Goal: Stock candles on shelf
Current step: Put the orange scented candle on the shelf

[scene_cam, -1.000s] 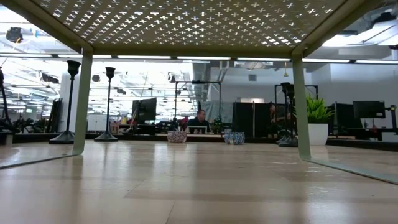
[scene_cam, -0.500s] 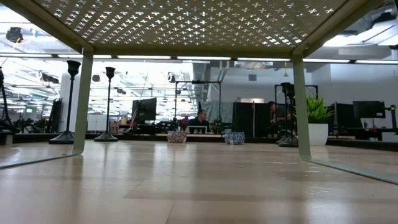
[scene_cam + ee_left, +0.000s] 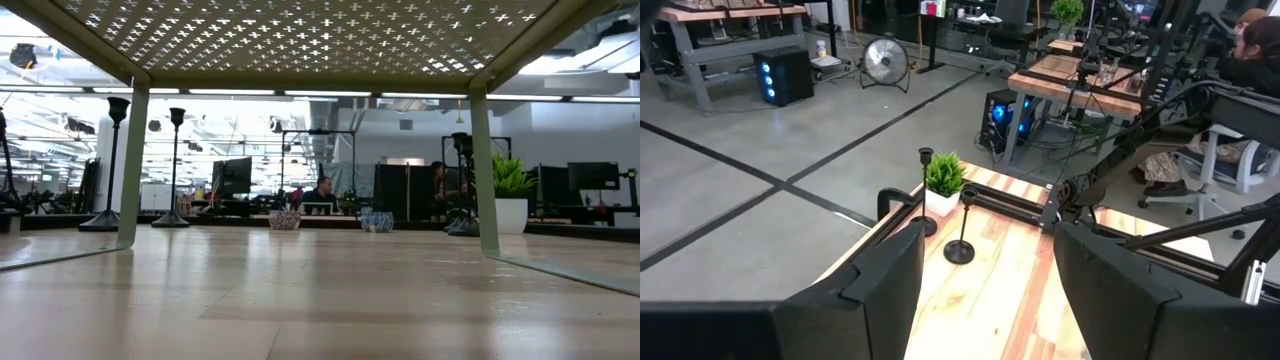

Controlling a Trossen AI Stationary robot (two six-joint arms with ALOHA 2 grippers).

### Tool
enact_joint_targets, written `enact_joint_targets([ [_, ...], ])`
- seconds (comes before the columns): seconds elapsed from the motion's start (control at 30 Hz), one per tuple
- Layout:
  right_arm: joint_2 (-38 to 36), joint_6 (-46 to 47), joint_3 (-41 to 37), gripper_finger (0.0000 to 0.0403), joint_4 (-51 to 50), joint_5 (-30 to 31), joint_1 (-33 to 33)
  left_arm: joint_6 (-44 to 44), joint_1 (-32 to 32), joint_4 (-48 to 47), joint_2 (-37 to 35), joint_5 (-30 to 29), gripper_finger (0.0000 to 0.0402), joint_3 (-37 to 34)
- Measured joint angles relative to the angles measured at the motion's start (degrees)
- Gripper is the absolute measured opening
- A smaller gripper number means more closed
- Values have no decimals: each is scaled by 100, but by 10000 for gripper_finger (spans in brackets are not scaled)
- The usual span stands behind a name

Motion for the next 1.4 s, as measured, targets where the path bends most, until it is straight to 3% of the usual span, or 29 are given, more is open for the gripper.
enact_joint_targets([
  [0.47,6,-116,-383,286,135,-295,22,-2,0,1,0,0,226,0],
  [1.4,7,-497,-392,286,250,-443,33,-4,0,1,0,0,226,2],
])
